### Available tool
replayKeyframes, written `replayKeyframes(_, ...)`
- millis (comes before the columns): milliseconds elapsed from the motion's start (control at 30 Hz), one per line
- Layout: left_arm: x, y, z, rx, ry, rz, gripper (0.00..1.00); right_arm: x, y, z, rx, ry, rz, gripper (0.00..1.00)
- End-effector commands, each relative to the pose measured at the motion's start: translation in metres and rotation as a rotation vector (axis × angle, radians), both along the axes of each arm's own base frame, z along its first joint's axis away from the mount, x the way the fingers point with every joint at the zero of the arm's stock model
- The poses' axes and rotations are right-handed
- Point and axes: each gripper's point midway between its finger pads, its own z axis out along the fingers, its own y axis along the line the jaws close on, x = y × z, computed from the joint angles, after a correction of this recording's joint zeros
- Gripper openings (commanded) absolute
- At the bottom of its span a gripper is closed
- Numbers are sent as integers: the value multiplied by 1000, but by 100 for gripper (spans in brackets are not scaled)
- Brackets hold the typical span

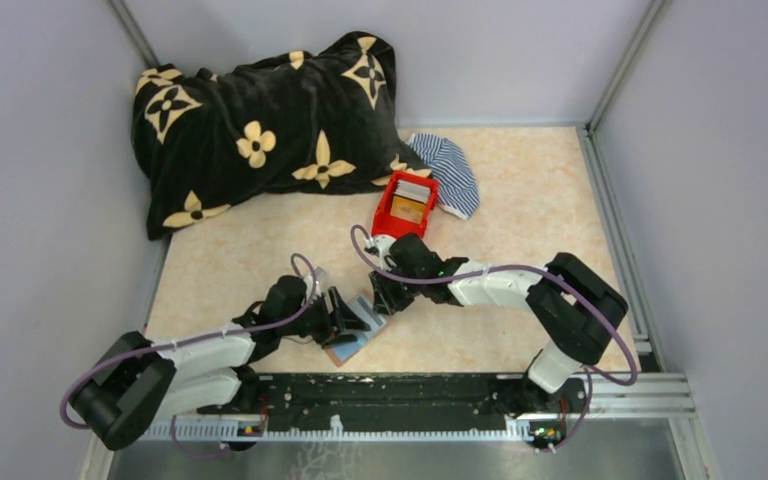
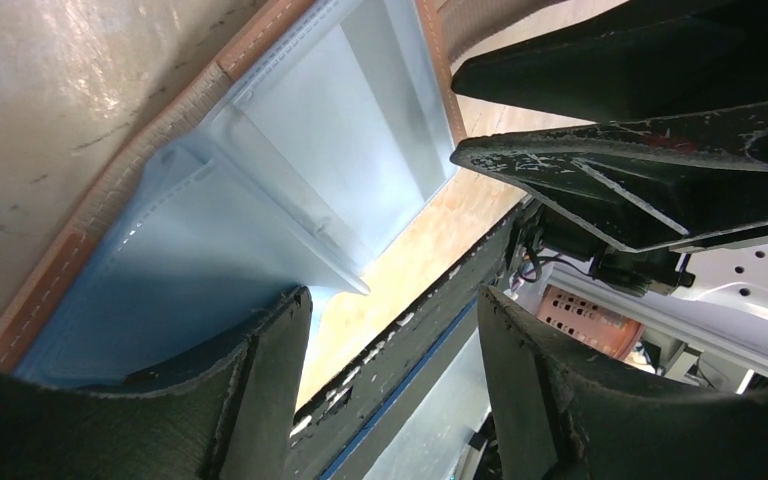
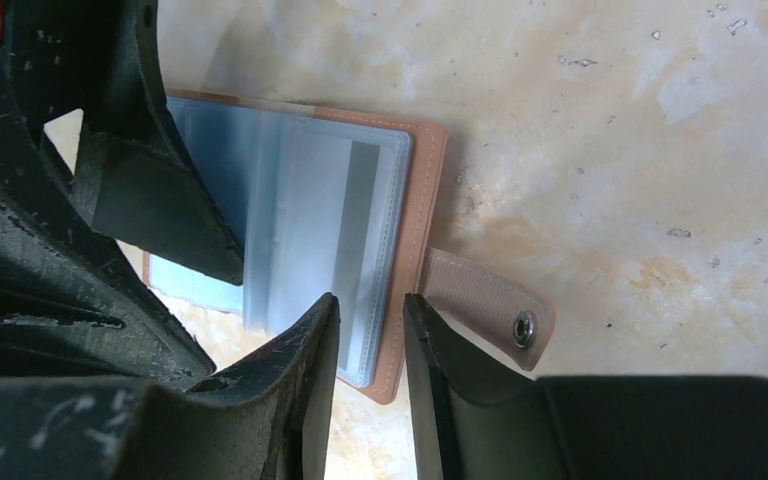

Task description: Take the credit cards out of the card holder

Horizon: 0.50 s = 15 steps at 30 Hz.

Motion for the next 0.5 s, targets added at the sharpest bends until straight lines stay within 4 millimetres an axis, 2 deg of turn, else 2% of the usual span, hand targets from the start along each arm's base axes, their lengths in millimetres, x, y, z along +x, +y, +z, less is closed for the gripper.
replayKeyframes(0,-5,12,-17,58,16,15,69,-8,12,22,60,-14,34,31)
replayKeyframes(267,-4,14,-14,56,1,21,69,-6,8,9,24,-10,20,34)
replayKeyframes(467,-4,14,-13,52,-1,20,69,12,1,19,44,-44,-61,39)
